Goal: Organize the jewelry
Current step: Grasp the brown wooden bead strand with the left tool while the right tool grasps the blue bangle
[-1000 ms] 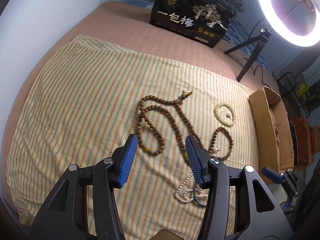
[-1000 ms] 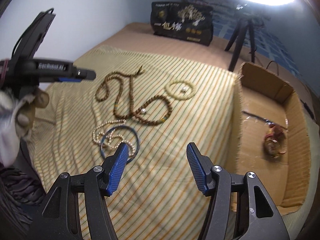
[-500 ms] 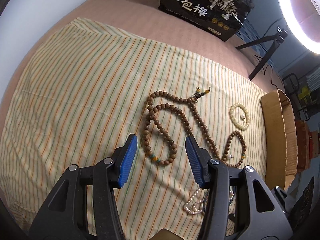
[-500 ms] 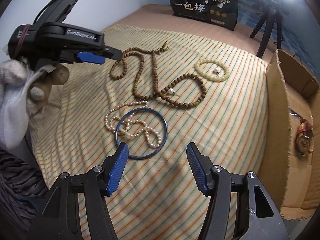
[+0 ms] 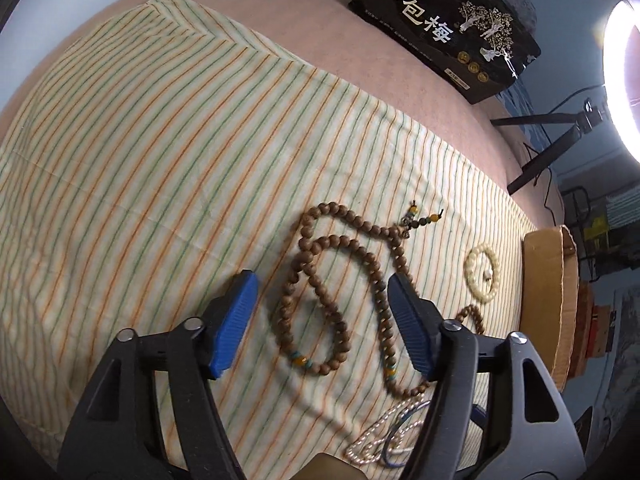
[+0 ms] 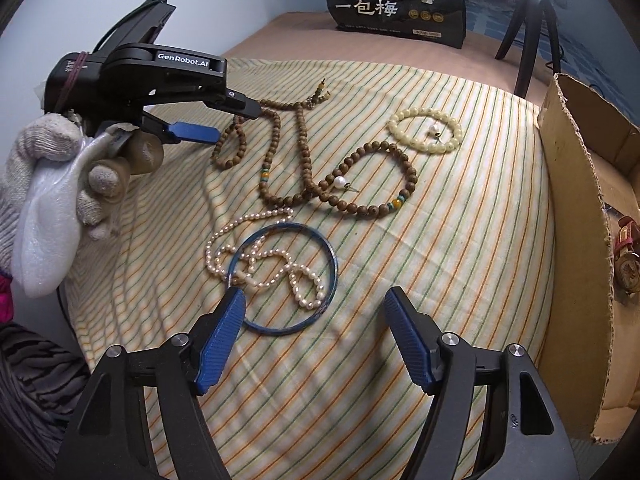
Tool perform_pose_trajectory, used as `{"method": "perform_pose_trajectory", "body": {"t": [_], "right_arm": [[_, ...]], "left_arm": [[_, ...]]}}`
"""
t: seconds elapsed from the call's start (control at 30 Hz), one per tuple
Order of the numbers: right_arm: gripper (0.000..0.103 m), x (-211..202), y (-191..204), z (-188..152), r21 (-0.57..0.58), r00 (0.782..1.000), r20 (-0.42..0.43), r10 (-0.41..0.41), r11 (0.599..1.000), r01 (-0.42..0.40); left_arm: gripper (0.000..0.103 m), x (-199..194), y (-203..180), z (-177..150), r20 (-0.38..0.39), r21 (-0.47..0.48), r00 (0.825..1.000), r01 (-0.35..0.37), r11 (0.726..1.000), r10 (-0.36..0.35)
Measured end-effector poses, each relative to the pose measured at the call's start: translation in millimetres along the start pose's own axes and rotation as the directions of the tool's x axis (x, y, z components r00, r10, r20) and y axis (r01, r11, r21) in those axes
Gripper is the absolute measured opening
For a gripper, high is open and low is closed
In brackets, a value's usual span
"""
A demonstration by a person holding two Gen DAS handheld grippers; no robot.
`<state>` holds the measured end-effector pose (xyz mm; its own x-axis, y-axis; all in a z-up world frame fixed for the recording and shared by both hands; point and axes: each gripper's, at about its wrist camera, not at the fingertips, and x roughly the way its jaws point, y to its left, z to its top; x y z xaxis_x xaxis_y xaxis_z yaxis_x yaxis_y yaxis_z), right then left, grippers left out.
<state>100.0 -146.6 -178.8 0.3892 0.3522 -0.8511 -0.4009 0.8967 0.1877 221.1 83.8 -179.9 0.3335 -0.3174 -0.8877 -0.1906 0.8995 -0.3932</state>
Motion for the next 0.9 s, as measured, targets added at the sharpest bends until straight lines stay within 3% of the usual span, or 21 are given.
{"method": "perform_pose_trajectory", "body": {"t": [0.2, 0.33, 0.63, 0.9], "right_arm": [[0.075, 2.3, -1.1, -0.7, 0.004, 1.0, 0.001, -0.008, 1.0, 0.008], [0.075, 3.9, 2.7, -0.6, -0.014, 1.0, 0.002, -0.014, 1.0, 0.014], [0.075, 6.5, 16.4, -1.7, -0.066, 0.999, 0.018, -0.033, 0.997, 0.034], [0.08, 13.5, 37.2, -1.8, -0.184, 0.998, 0.029, -0.061, 0.981, 0.065]], "left_arm": [[0.074, 12.6, -26.0, -1.9, 0.001, 0.057, 1.0, -0.022, 0.998, 0.022], [0.076, 21.6, -46.0, -7.8, 0.015, 0.129, 0.997, -0.083, 0.988, 0.082], [0.076, 36.8, -67.3, -18.6, 0.067, 0.257, 0.973, -0.229, 0.939, 0.219], [0.061, 40.5, -67.1, -22.0, 0.111, 0.297, 0.964, -0.265, 0.917, 0.243]]}}
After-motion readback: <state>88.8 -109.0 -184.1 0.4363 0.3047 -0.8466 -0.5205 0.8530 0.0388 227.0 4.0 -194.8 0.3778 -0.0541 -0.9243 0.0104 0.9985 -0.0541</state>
